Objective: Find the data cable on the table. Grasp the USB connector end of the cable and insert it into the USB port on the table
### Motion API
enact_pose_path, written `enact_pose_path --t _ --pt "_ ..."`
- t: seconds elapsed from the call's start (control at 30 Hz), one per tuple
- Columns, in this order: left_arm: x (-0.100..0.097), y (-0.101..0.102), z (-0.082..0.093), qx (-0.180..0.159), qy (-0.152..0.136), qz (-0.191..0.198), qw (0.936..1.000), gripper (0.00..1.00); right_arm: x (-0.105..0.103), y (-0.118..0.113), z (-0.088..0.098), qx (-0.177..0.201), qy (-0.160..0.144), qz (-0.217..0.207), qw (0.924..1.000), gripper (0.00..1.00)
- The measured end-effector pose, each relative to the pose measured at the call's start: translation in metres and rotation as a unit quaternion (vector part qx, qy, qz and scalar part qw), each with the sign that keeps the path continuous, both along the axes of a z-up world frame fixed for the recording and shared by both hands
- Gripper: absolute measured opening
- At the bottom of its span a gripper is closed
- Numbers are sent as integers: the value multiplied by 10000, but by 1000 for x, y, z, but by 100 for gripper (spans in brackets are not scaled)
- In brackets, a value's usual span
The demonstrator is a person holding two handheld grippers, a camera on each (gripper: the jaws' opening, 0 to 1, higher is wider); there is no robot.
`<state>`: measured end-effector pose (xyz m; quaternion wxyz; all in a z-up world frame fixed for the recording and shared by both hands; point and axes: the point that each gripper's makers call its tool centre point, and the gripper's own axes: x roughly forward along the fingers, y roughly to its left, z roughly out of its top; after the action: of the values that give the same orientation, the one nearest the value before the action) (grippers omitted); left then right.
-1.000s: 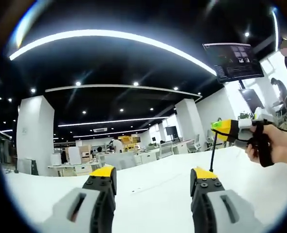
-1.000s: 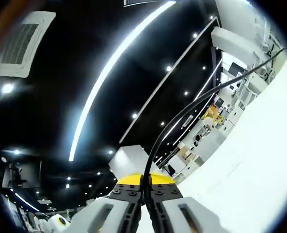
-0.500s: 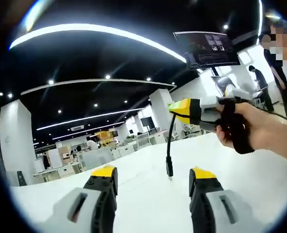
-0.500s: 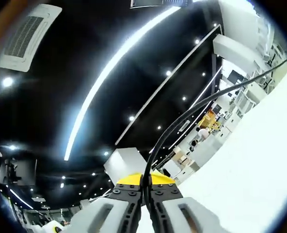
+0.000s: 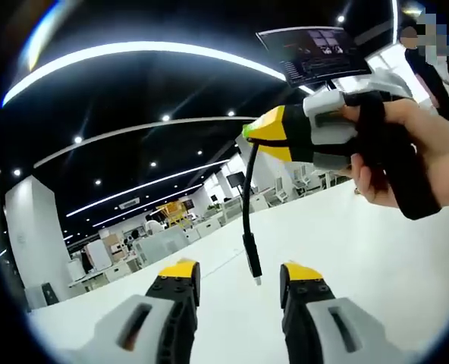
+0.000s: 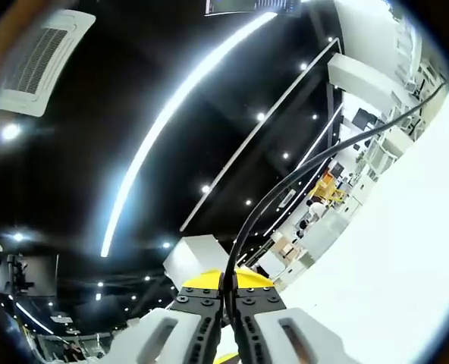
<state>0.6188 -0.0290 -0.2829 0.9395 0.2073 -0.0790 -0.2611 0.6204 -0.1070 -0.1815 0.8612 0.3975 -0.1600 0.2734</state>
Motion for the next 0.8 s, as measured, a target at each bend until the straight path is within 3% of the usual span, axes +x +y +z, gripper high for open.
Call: enact_pose_path --t 0.1,0.2,0.47,0.73,0.8 --pt "-4 5 -7 -44 12 69 10000 37 -9 3 -1 151 0 78 9999 6" --pt "-6 10 -2 31 -178 146 9997 32 -15 6 -2 218 -21 115 9997 6" --pt "-11 9 2 21 -279 43 9996 25 -21 10 -5 424 23 317 9986 6" --pt "-18 9 8 366 -611 67 9974 14 -22 12 -8 581 64 408 9975 6" --pt "-12 9 9 425 -659 61 9969 13 -22 12 -8 605 73 428 9972 6"
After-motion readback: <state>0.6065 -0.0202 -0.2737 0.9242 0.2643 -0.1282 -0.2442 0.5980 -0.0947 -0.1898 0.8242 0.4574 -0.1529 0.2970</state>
